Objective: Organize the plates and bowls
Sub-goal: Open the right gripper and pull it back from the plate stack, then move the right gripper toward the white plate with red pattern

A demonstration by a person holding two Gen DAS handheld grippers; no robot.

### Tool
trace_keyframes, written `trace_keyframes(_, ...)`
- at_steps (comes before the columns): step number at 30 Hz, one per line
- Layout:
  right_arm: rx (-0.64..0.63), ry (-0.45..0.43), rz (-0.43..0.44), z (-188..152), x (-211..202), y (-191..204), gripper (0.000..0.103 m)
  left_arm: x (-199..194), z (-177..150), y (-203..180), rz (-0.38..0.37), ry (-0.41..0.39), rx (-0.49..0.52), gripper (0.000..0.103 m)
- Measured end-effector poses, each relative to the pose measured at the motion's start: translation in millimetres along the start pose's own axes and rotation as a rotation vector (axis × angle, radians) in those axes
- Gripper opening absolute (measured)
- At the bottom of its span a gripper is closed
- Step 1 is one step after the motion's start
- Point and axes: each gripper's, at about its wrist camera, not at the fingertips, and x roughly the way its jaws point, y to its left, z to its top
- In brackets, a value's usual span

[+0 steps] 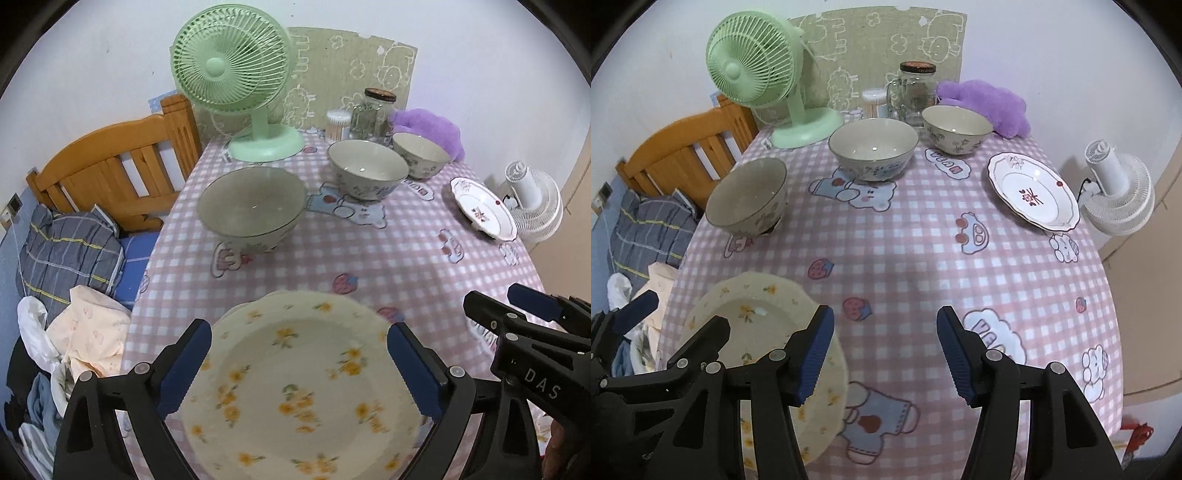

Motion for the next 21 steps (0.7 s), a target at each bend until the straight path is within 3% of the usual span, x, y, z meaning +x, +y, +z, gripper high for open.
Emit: trace_keyframes(21, 0.001, 0.011, 0.037, 39, 11, -145, 0.063, 23, 41, -140, 0.014, -0.013, -0.038, 0.096)
